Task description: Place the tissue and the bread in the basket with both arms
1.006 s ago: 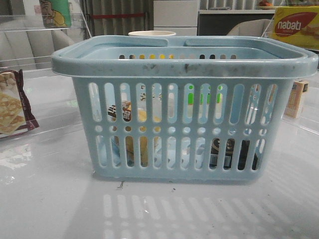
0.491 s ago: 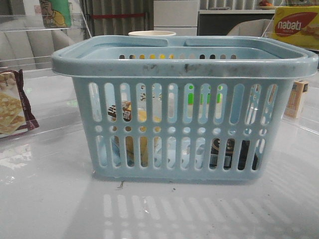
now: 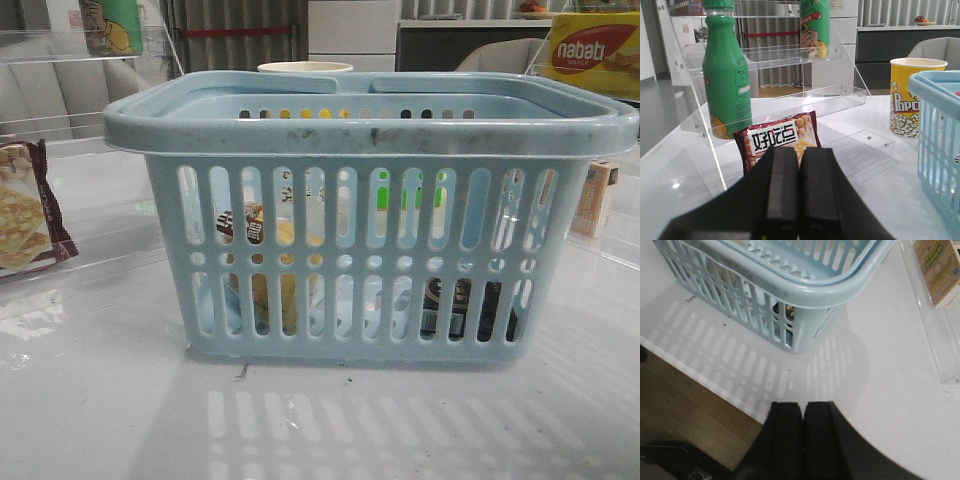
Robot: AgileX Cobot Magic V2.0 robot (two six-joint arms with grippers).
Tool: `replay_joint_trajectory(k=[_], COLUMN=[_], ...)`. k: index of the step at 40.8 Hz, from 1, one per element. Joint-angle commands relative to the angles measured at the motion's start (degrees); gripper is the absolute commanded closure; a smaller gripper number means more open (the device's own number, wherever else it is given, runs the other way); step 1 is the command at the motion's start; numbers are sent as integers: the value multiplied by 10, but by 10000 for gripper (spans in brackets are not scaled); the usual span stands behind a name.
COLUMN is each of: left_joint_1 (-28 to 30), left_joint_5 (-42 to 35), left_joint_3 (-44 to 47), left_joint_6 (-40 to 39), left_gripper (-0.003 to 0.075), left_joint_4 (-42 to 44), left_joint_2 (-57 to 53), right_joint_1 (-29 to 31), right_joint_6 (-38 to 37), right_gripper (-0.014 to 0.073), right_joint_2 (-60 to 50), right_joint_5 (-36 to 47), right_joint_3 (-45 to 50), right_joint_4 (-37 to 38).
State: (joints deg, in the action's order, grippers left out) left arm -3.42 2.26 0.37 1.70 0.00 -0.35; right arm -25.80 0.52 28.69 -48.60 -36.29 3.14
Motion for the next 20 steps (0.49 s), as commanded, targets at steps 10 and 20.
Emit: replay_joint_trajectory(k=[10,20], left_joint_1=[-4,-4], left_joint_5=[-52,-52], left_joint_3=[0,0], left_joint_6=[1,1], left_gripper=[624,624], left_joint_4=[-5,-5], left_joint_2=[-11,-11], right_joint_1=[178,249], right_joint_6=[4,4], right_gripper=[541,541], right_joint_2=[-164,-267], right_joint_5=[298,429], right_joint_3=[147,306], right_joint_4=[16,-31])
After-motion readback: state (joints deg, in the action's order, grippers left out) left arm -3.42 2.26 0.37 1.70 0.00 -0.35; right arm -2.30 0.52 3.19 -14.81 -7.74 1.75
